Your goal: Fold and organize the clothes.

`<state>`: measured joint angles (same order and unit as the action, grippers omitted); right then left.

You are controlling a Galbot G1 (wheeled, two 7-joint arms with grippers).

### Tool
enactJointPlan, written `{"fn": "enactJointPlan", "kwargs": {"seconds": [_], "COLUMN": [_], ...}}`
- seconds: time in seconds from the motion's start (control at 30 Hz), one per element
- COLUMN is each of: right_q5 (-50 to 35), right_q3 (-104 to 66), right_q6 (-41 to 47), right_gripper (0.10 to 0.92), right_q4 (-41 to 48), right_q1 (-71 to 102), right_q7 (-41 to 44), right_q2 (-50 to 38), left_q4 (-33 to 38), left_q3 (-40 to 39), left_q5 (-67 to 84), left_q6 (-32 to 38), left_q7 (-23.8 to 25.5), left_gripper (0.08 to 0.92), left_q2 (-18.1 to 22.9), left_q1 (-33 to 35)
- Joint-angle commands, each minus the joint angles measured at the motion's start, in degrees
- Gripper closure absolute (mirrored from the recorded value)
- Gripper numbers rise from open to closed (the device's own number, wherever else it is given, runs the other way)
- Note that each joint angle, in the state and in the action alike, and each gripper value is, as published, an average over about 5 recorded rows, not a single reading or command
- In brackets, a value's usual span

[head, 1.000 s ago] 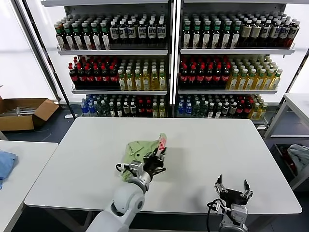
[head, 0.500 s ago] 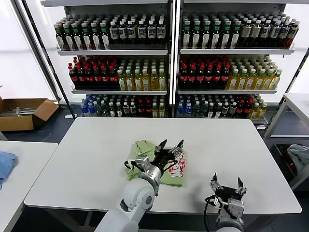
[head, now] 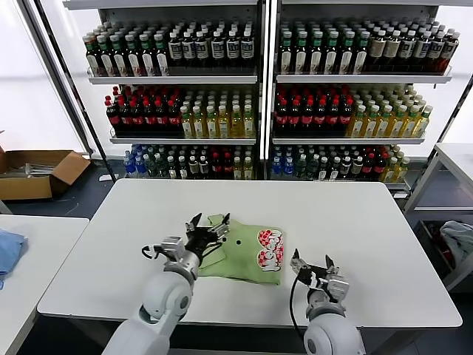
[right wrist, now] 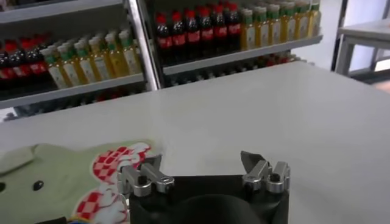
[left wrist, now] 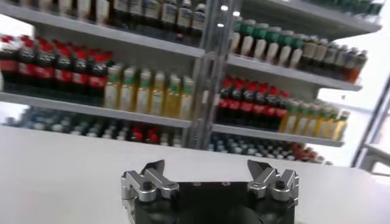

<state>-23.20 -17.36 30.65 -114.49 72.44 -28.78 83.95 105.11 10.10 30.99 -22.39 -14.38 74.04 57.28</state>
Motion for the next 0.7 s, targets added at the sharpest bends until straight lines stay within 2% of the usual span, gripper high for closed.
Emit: {"fn": "enactJointPlan", "kwargs": {"seconds": [0.03, 0.2, 0.43, 0.7], "right_q5": [-4.27, -3.45, -2.11, -0.54], "right_q3": [5.09, 6.01, 6.56, 6.91], "right_q6": [1.67, 2.1, 2.43, 2.47], "right_gripper": [0.204, 0.237, 0.382, 0.477], "right_q4": [7.99, 9.21, 9.07, 8.68], "right_q1": [-5.93, -6.55, -5.85, -5.24], "right_q7": [-2.14, -2.87, -3.02, -1.72], "right_q2": [2.19, 2.4, 2.22, 1.61], "left_q4": [1.37, 1.42, 1.3, 1.29], "left_q3": [7.7, 8.36, 7.96, 7.8], "left_q5": [-2.49, -2.63, -2.56, -2.13], "left_q6": [-1.11, -1.1, -1.21, -1.85], "left_q7": [-0.23, -0.07, -0.17, -0.3], "left_gripper": [0.177, 0.177, 0.177, 0.177], "left_q2": [-4.77, -5.8, -5.36, -5.02], "left_q1": [4.66, 5.63, 5.68, 6.13]}}
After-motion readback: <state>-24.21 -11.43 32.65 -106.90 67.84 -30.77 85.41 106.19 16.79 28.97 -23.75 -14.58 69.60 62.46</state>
